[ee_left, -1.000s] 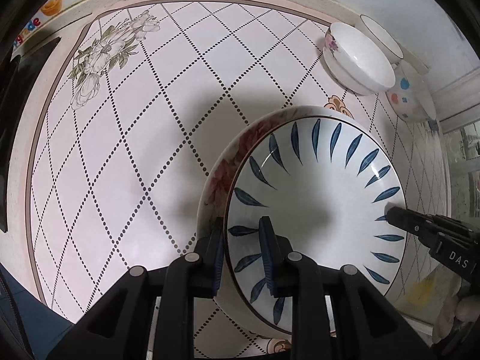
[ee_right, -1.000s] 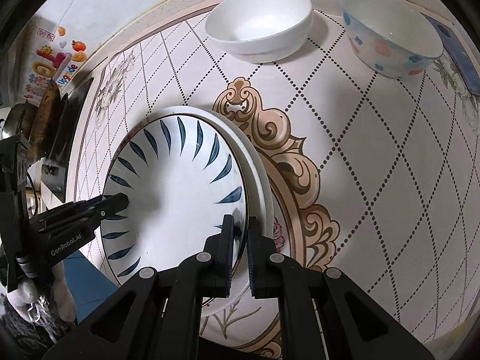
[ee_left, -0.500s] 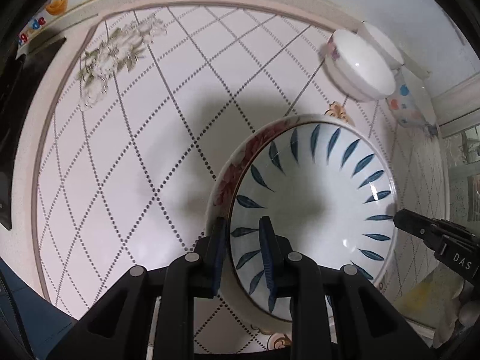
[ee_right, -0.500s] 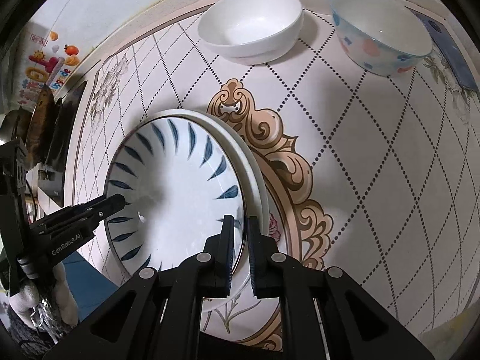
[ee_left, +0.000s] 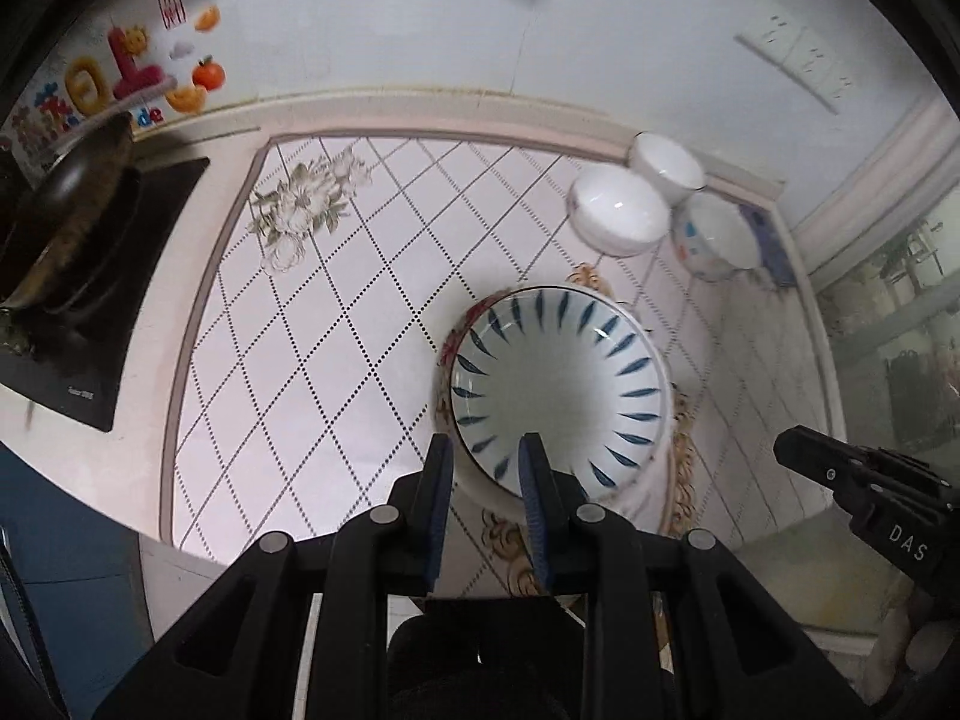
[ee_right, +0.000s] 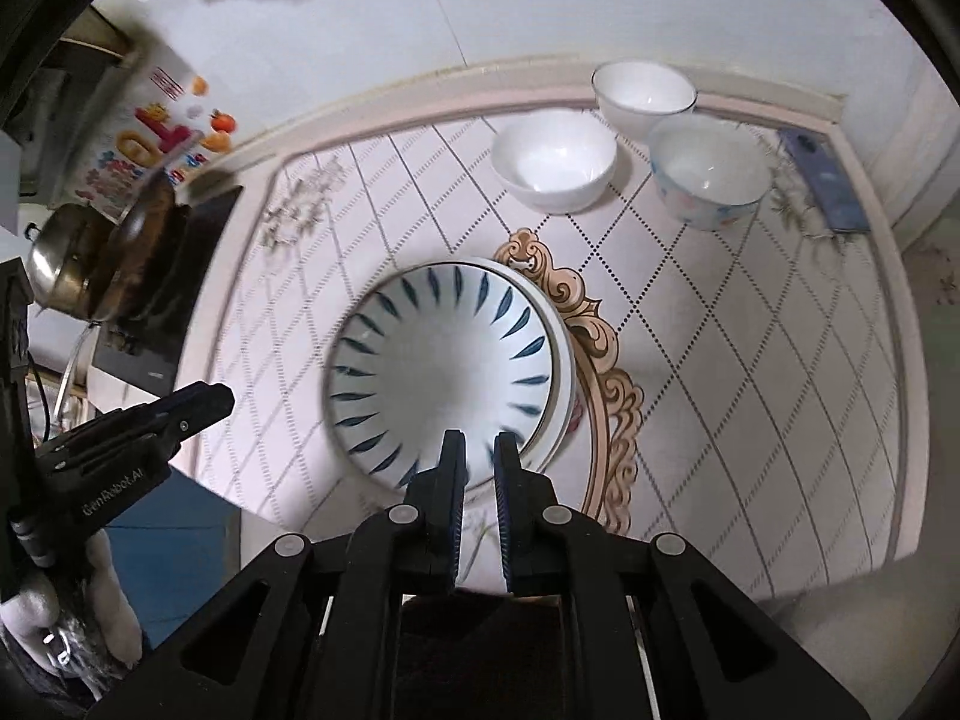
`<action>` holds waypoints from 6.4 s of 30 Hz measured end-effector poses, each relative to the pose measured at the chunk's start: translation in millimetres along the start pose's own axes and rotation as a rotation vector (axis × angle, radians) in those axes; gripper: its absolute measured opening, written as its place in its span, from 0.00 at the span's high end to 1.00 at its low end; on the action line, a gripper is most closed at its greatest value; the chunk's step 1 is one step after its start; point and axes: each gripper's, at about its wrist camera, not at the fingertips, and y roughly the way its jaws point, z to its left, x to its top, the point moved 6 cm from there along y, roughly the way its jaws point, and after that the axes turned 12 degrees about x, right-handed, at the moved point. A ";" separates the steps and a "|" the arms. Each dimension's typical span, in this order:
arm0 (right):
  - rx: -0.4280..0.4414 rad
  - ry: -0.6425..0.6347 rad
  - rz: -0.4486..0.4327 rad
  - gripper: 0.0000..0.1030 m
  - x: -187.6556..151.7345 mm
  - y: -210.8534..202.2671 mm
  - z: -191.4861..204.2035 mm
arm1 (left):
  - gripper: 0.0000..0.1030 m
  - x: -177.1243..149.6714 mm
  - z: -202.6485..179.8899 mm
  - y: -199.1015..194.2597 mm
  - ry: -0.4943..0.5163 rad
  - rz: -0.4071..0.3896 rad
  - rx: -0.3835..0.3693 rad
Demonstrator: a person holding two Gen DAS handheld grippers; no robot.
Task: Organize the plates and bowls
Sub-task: 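Open both grippers and lift them off the plate stack, then grasp the rim of a white bowl with both grippers, then carry the white bowl with both grippers and set it down, then grasp the rim of the blue-dot bowl with both grippers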
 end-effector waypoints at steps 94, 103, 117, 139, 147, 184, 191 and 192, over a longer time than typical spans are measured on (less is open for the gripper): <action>0.038 0.223 0.056 0.85 76.8 24.0 -189.1 | 0.84 89.6 -230.5 109.7 0.223 0.183 -0.149; 0.021 0.285 0.101 0.85 25.0 31.8 -230.2 | 0.84 46.8 -259.3 138.0 0.295 0.243 -0.117; 0.021 0.321 0.137 0.85 -4.9 39.0 -247.6 | 0.84 30.6 -273.2 153.7 0.328 0.275 -0.091; 0.099 0.404 0.023 0.77 49.5 -19.3 -269.0 | 0.81 81.0 -249.2 124.3 0.299 0.302 -0.139; 0.150 0.426 -0.098 0.57 144.1 0.3 -290.7 | 0.69 182.1 -256.6 168.4 0.117 0.253 -0.197; 0.080 0.299 -0.039 0.88 119.6 -30.1 -231.8 | 0.81 122.6 -271.7 99.1 0.285 0.242 -0.221; 0.079 0.332 0.019 0.88 64.5 -30.3 -227.8 | 0.81 80.7 -269.6 104.6 0.345 0.287 -0.185; 0.081 0.340 0.027 0.88 57.9 -26.6 -228.8 | 0.81 76.0 -270.5 108.2 0.354 0.295 -0.178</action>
